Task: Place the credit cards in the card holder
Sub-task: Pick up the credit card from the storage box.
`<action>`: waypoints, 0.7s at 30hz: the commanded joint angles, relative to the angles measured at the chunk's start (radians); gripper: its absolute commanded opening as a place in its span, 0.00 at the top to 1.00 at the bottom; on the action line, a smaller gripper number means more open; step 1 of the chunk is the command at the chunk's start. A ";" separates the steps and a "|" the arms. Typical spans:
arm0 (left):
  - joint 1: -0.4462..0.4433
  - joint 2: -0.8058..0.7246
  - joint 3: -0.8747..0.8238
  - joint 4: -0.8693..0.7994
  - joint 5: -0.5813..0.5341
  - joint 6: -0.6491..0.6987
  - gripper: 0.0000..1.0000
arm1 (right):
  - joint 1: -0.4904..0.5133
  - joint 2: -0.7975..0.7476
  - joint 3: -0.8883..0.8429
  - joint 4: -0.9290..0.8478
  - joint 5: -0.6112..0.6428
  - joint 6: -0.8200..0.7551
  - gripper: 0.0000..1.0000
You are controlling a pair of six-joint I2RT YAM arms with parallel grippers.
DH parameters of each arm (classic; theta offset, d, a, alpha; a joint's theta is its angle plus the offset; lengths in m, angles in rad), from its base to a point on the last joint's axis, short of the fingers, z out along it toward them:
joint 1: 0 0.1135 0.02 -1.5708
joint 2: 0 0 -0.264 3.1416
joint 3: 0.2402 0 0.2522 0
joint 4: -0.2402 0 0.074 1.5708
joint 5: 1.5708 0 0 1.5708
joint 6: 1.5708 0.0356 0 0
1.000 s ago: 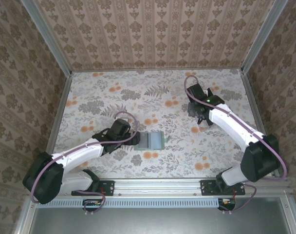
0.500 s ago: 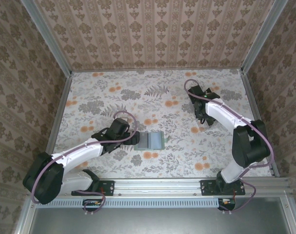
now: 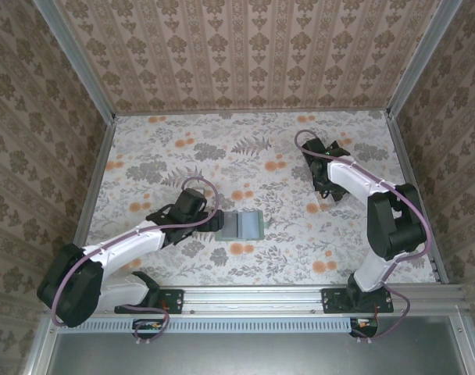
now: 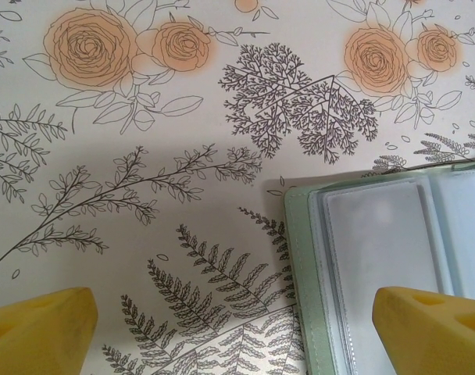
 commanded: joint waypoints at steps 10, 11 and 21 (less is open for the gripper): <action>0.010 0.010 -0.001 0.013 0.023 0.016 0.00 | -0.002 -0.033 -0.060 0.057 -0.150 0.027 0.75; 0.009 0.011 -0.001 0.015 0.025 0.016 0.00 | -0.001 -0.032 -0.059 0.058 -0.149 0.028 0.75; 0.009 0.006 -0.007 0.029 0.032 0.015 0.00 | -0.002 -0.041 -0.069 0.069 -0.151 0.044 0.90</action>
